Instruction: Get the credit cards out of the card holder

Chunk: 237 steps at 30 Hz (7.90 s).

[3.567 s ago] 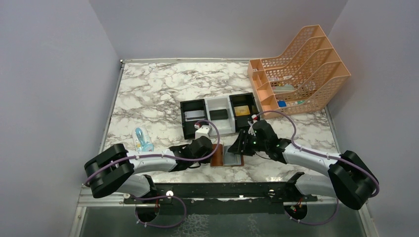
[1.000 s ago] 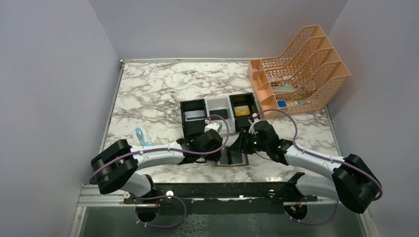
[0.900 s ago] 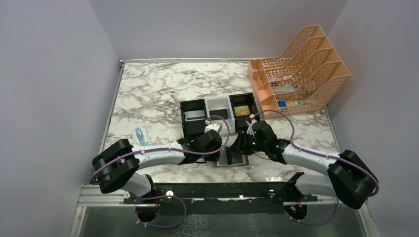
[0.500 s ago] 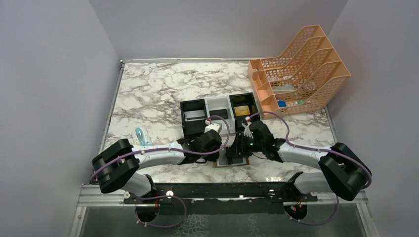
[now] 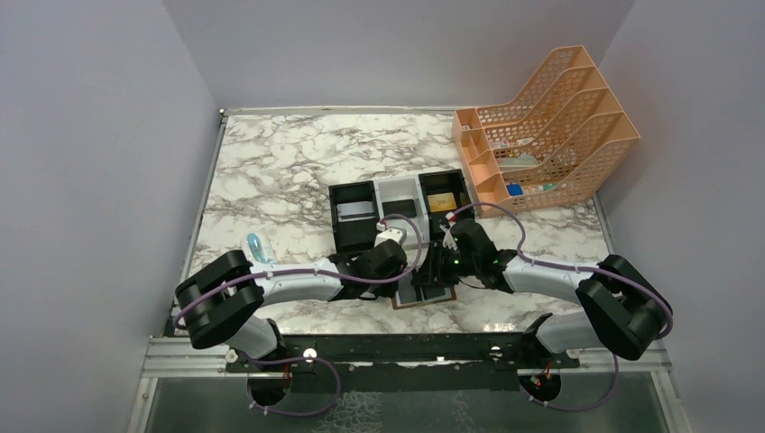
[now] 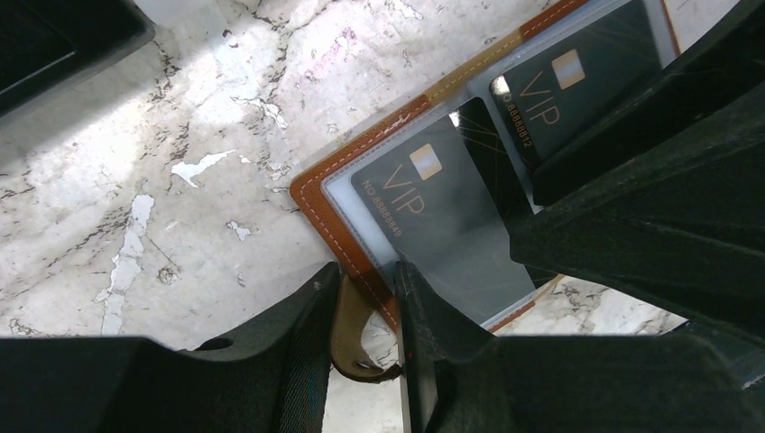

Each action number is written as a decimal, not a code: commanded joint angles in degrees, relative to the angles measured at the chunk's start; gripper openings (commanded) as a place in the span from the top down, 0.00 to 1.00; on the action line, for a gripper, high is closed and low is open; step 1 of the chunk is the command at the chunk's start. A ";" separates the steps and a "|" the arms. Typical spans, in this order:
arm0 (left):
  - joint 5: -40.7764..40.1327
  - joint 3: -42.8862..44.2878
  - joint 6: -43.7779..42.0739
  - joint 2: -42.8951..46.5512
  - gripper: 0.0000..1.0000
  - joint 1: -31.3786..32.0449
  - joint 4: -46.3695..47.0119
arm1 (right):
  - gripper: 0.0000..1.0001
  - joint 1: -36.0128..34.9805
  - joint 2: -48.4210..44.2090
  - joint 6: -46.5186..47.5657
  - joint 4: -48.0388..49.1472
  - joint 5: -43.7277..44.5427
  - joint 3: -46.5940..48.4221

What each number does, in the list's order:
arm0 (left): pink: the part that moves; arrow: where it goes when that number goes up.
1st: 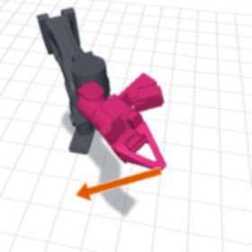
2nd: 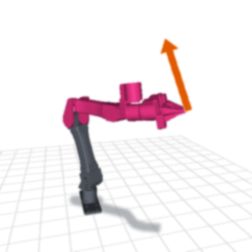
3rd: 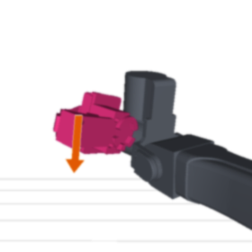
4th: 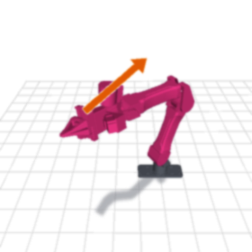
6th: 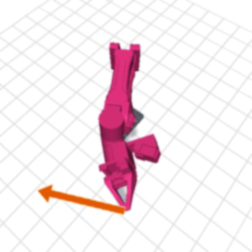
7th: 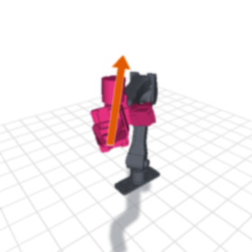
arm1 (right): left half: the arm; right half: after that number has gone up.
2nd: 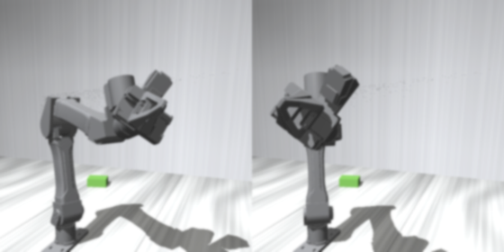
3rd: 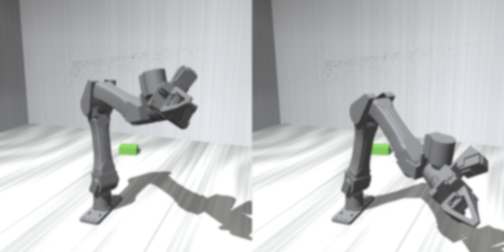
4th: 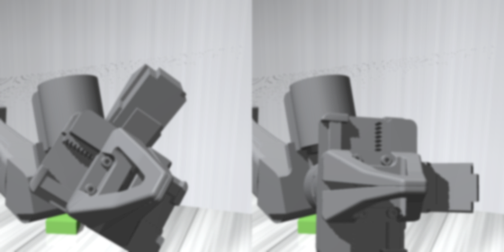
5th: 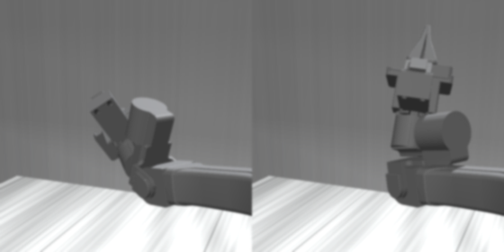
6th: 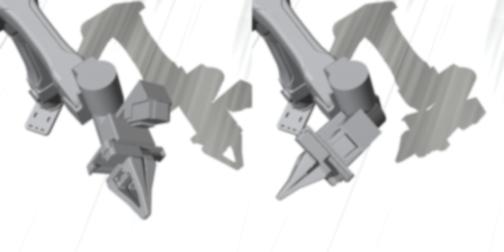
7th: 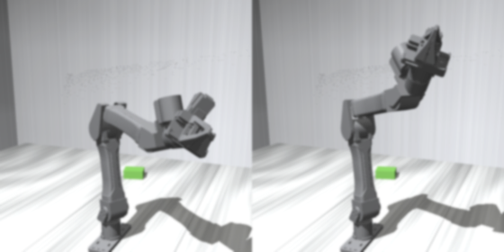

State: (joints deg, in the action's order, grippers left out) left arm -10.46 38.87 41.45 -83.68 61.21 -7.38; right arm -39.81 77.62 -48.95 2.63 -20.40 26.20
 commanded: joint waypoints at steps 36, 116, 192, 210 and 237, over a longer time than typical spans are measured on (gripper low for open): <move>-0.26 -0.36 -0.15 -3.06 0.76 0.66 0.68 | 0.73 -0.35 -1.40 2.47 -8.55 8.79 3.01; -0.89 11.22 0.41 7.48 0.36 2.60 -7.45 | 0.99 13.02 -1.70 2.72 6.92 -16.98 -8.79; -8.37 1.29 7.21 -2.10 0.77 4.52 0.03 | 0.99 12.93 -21.17 9.43 -1.42 -7.19 -8.96; -9.90 2.49 -1.42 25.17 0.02 -0.92 -15.57 | 0.99 12.83 -32.39 17.98 -1.13 -6.65 -8.27; -16.92 1.72 -2.43 40.24 0.01 -5.92 -29.07 | 0.99 12.84 -38.32 19.19 -14.21 1.37 -0.39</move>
State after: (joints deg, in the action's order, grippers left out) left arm -23.97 40.73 38.26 -45.63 55.48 -35.38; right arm -26.94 38.65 -29.65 -10.74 -21.37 21.41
